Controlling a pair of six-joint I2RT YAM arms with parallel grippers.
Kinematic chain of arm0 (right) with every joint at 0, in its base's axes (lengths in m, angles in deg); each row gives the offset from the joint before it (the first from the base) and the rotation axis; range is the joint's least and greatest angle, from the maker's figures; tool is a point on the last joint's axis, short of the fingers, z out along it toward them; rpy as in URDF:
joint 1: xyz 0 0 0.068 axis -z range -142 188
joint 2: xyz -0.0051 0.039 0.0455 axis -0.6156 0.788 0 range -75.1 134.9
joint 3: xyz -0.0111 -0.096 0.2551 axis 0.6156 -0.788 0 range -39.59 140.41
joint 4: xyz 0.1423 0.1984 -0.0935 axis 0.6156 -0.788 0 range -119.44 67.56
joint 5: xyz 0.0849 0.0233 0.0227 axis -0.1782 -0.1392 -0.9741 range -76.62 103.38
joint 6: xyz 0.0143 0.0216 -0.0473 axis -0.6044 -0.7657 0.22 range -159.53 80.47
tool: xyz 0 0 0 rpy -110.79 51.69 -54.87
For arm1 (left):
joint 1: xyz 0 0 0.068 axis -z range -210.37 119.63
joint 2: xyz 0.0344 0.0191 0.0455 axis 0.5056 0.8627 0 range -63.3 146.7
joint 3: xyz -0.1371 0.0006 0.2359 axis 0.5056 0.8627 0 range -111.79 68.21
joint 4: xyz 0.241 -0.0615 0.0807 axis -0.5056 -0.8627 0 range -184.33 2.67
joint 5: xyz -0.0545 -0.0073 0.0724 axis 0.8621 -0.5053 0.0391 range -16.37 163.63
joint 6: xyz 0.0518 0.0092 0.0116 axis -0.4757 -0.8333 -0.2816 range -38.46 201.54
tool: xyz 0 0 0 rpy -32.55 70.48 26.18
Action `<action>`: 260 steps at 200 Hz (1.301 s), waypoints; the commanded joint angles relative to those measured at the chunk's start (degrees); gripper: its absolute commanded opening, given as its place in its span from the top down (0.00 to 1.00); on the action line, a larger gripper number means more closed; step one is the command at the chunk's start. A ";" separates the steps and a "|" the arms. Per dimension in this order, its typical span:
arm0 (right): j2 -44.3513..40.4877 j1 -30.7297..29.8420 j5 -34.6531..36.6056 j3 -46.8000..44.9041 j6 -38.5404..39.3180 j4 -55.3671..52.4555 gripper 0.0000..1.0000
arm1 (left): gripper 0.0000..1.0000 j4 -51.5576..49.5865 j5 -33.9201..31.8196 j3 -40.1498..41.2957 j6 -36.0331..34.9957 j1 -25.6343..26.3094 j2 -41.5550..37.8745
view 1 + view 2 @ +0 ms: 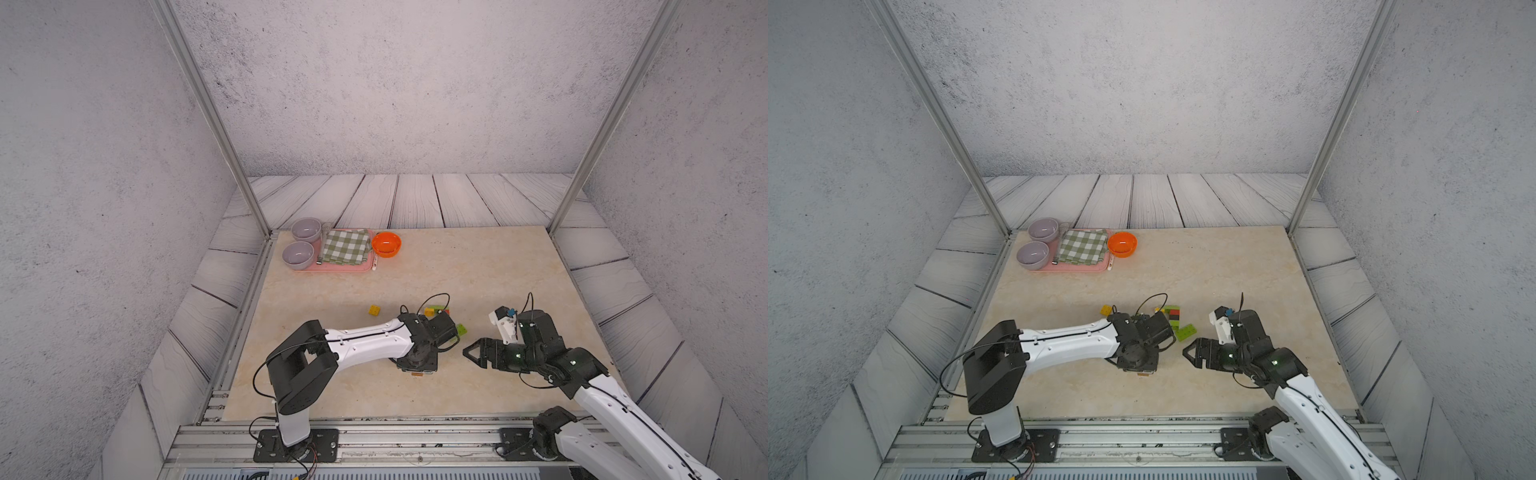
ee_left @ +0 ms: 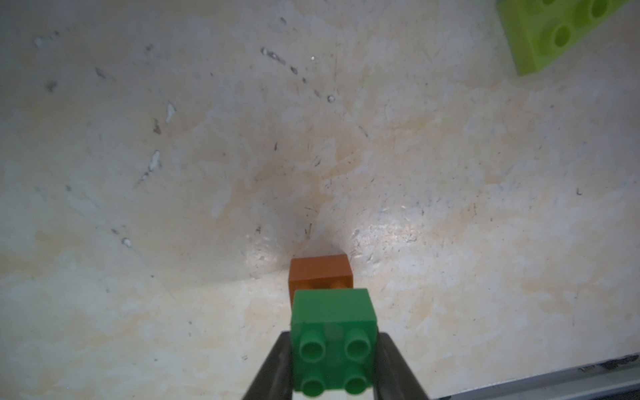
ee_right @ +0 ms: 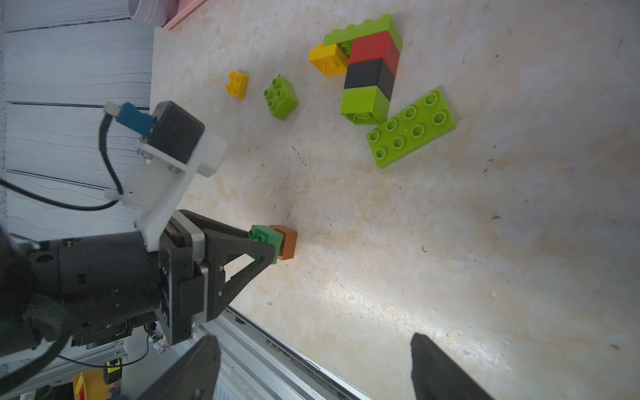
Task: Assemble the letter r with lego
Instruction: Assemble the lego brick with the lego brick.
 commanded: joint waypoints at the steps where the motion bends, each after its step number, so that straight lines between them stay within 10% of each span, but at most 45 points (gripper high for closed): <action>1: 0.49 0.11 0.80 0.82 -0.23 -0.84 0.11 | 1.00 -0.59 -0.39 -0.71 -1.18 0.18 0.64; 260: 2.78 0.15 -1.20 0.39 -1.39 1.24 0.11 | 1.00 1.46 -0.37 4.51 -2.32 0.03 -0.30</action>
